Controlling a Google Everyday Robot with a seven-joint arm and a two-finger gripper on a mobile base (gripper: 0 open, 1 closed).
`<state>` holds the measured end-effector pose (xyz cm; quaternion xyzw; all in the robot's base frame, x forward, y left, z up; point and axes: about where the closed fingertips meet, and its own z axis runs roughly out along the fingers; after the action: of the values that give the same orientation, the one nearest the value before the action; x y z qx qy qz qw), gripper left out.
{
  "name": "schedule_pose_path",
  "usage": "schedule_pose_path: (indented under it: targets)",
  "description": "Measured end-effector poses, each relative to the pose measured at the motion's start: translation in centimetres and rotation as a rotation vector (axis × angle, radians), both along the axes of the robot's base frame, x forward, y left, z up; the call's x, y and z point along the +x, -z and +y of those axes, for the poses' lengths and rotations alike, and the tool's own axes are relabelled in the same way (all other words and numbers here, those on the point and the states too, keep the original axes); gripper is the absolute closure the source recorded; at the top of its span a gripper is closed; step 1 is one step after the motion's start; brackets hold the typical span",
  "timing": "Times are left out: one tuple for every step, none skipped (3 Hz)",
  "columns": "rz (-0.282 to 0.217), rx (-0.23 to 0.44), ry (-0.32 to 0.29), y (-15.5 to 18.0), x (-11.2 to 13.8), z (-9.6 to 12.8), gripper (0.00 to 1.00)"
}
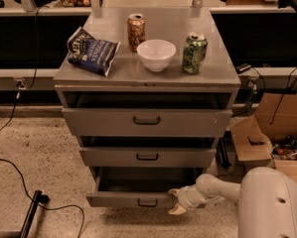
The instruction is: Open bottom drawer
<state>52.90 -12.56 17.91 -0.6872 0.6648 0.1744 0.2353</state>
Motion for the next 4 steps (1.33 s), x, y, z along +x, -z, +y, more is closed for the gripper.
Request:
schedule_pose_path:
  targets:
    - [0.000,0.000,0.000,-0.41,0.00,0.00,0.51]
    - [0.000,0.000,0.000,-0.65,0.00,0.01,0.49]
    - [0.000,0.000,0.000,-0.68,-0.01,0.01,0.33]
    - [0.000,0.000,0.000,-0.67,-0.02,0.02,0.10]
